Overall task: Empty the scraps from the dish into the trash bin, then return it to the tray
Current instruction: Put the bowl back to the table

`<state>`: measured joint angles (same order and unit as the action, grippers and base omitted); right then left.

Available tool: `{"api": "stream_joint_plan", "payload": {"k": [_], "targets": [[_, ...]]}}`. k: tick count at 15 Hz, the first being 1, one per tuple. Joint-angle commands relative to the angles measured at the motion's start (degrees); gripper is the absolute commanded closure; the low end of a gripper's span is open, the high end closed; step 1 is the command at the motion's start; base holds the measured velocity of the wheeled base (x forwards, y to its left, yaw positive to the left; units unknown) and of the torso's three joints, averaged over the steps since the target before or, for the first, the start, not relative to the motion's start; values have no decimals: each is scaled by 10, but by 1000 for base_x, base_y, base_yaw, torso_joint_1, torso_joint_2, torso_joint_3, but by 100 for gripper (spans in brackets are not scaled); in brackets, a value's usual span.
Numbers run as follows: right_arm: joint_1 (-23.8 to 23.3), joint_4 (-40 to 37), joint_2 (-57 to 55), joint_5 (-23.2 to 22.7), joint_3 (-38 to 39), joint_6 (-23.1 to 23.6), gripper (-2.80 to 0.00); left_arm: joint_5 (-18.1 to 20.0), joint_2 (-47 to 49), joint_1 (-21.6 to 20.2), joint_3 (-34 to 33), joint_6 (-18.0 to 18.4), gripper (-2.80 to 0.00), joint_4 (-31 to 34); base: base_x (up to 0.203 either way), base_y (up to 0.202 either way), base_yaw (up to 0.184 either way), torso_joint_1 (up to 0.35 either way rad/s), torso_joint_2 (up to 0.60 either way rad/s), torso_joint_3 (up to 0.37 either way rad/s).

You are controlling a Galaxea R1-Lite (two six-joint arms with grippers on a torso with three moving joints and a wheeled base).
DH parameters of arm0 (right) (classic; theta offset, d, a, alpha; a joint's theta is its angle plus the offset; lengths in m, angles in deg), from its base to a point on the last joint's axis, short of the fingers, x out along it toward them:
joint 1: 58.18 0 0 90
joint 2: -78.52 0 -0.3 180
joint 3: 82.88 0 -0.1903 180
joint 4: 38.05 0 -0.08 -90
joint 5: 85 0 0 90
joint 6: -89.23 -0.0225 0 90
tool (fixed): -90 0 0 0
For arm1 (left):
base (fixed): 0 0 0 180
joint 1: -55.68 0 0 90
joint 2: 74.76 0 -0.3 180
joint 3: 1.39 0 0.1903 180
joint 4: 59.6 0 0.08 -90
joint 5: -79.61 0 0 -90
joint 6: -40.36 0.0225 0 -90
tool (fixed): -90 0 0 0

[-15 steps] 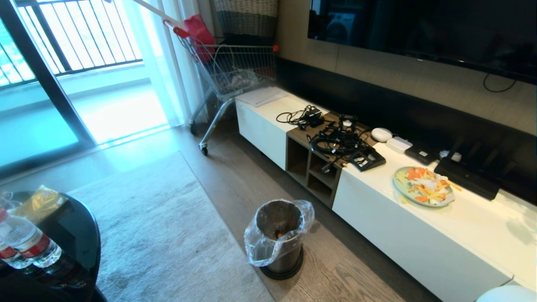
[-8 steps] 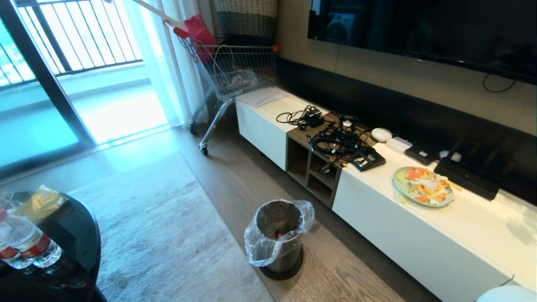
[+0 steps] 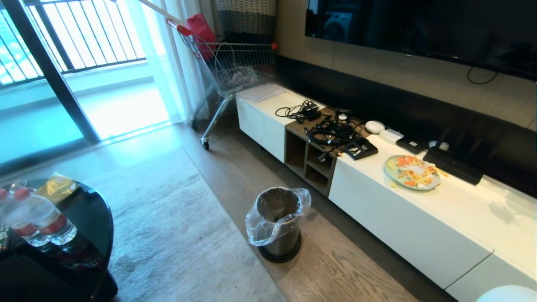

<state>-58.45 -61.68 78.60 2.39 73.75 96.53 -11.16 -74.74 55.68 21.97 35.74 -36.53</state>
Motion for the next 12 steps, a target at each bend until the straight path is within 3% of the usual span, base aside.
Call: {"api": "stream_joint_plan", "payload": {"k": [1,8,12], "targets": [[0,0,-1,0,0,1,0,0,0,0,0,0,0,0,-186,0,1,4,2,0],[0,0,-1,0,0,1,0,0,0,0,0,0,0,0,-178,0,-2,2,3,4],[0,0,-1,-1,0,2,0,0,0,0,0,0,0,0,0,0,0,0,0,0]]}}
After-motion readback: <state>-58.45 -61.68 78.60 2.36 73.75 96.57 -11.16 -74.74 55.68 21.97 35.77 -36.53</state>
